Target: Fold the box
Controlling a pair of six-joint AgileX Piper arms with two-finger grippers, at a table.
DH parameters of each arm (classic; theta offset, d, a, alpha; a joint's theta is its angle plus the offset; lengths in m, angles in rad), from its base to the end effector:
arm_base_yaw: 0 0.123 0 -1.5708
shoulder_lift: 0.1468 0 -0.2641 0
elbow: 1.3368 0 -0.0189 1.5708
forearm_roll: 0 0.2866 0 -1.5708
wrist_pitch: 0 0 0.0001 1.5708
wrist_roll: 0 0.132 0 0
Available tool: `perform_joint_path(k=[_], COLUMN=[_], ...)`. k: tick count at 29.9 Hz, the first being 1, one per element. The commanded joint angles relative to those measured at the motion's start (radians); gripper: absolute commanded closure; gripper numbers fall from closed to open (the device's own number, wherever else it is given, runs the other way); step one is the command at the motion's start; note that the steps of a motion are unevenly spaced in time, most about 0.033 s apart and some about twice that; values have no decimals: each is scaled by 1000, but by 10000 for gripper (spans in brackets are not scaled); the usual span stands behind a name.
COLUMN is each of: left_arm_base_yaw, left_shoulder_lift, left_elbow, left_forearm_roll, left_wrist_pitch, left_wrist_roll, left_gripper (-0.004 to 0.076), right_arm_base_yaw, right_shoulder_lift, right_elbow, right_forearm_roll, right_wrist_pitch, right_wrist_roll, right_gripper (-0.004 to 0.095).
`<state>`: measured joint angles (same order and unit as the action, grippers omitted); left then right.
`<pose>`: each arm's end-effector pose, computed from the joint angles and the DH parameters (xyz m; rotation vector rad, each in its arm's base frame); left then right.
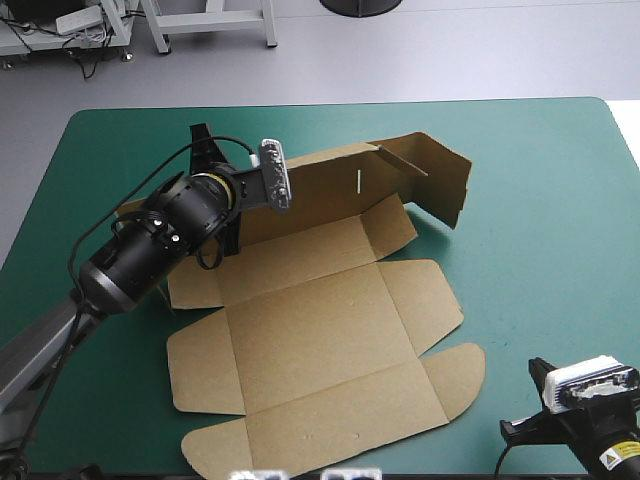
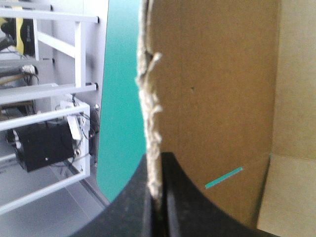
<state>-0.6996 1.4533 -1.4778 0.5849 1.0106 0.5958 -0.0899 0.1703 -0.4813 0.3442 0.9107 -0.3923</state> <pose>0.3232 -0.1913 0.3528 1.5605 1.7846 0.6914 0.1212 0.0244 0.2747 -0.2538 2.0208 0.1104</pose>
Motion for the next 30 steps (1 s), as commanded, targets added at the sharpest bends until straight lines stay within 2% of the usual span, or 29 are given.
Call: perform_joint_path(k=[1, 8, 14, 21, 24, 30], left_arm_base_yaw=[-79, -229, -234, -233, -226, -226], left_shoulder_lift=[-39, -39, -39, -18, 12, 44], left_elbow=[-19, -8, -8, -8, -8, -8], left_forearm_roll=[17, 38, 151, 272, 321, 331], left_wrist_pitch=[-60, -81, -99, -175, -175, -177], left_wrist_roll=[26, 48, 5, -98, -107, -159], left_gripper=[734, 734, 734, 734, 734, 734], right_arm_base_yaw=[-1, -1, -1, -1, -1, -1], right_shoulder_lift=[14, 14, 16, 48, 125, 361], right_elbow=[-24, -25, -34, -108, -169, -343], right_forearm_roll=[17, 16, 16, -28, -68, -86], right_wrist_pitch=[-99, -111, -165, -169, -152, -153], right_wrist_roll=[-1, 51, 103, 201, 295, 268], right_gripper=[925, 924, 924, 924, 925, 925])
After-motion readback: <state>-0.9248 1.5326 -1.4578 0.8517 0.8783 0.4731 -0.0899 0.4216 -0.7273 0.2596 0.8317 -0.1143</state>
